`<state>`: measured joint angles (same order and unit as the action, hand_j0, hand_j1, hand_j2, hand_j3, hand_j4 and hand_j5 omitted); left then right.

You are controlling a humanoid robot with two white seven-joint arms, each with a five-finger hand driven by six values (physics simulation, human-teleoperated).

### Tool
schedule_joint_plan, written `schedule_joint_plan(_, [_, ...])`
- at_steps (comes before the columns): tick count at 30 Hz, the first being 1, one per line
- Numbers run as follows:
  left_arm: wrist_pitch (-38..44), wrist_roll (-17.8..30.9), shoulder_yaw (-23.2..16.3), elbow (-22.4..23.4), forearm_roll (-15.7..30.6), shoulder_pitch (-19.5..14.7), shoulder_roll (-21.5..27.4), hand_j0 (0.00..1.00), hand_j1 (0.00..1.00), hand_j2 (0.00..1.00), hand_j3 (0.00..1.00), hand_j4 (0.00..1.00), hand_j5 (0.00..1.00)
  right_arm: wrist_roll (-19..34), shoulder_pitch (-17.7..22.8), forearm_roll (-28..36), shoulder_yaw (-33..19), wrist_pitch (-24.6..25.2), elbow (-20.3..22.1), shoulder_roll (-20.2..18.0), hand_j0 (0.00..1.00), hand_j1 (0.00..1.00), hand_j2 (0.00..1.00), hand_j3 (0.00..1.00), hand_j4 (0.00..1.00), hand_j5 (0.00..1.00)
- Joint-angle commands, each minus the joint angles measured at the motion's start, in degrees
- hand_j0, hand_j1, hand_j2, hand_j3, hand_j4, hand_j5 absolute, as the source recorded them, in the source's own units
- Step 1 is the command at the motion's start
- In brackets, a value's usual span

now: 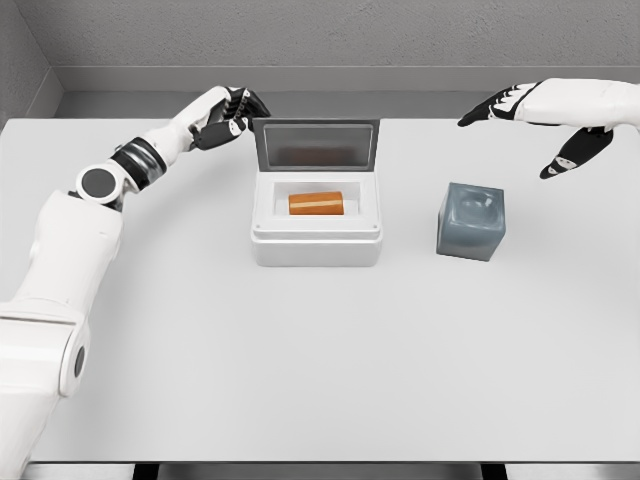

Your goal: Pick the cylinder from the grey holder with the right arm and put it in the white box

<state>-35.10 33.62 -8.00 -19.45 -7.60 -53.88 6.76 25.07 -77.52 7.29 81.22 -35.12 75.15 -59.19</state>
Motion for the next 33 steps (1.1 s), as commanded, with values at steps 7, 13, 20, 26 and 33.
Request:
schedule_joint_plan(7, [0.1,0.5,0.4,-0.3,0.6,0.0,0.3,0.39,0.39,0.39,0.39,0.39,0.39,0.0,0.0,0.4,-0.1,0.1,0.0,0.0,1.00,1.00,1.00,1.00,1.00,1.00])
schedule_joint_plan(13, [0.1,0.4,0.7,-0.3,0.7,0.0,0.4,0.38,0.38,0.38,0.38,0.38,0.38,0.0,0.0,0.4,-0.1,0.1,0.0,0.0,1.00,1.00,1.00,1.00,1.00,1.00])
schedule_joint_plan(20, [0.1,0.3,0.5,-0.4,1.4,0.0,0.4,0.36,0.36,0.36,0.36,0.36,0.36,0.0,0.0,0.4,-0.1,0.1,0.0,0.0,1.00,1.00,1.00,1.00,1.00,1.00])
schedule_joint_plan(26, [0.1,0.5,0.5,-0.3,1.4,0.0,0.2,0.36,0.36,0.36,0.36,0.36,0.36,-0.1,0.0,0.4,-0.1,0.1,0.0,0.0,1.00,1.00,1.00,1.00,1.00,1.00])
schedule_joint_plan(33, [0.1,0.9,0.7,0.5,1.4,-0.2,0.4,0.36,0.36,0.36,0.36,0.36,0.36,-0.1,0.0,0.4,-0.1,0.1,0.0,-0.1,1.00,1.00,1.00,1.00,1.00,1.00])
